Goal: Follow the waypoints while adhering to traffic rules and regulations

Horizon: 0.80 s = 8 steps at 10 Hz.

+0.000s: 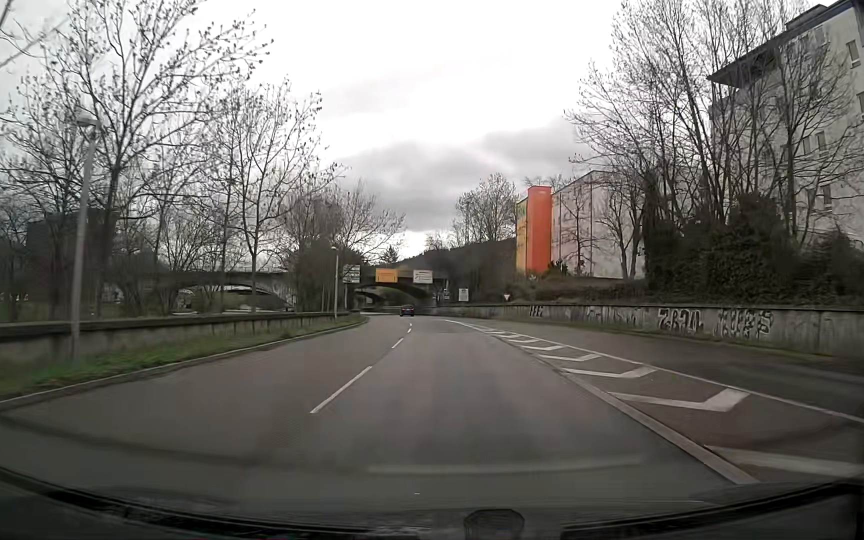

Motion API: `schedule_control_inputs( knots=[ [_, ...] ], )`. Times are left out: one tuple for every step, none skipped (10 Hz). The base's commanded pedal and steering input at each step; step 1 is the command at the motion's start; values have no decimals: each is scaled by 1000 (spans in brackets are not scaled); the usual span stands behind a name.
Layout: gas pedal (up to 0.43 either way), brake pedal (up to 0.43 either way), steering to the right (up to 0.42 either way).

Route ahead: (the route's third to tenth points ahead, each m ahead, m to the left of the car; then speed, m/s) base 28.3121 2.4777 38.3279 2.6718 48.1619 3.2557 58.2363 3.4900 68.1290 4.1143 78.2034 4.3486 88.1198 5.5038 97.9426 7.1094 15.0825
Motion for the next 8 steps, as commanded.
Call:
schedule_control_inputs(
  knots=[
    [157, 0, 0],
    [157, 0, 0],
    [157, 0, 0],
    [150, 0, 0],
    [150, 0, -1],
    [150, 0, -1],
    [150, 0, -1],
    [150, 0, -1]
  ],
)
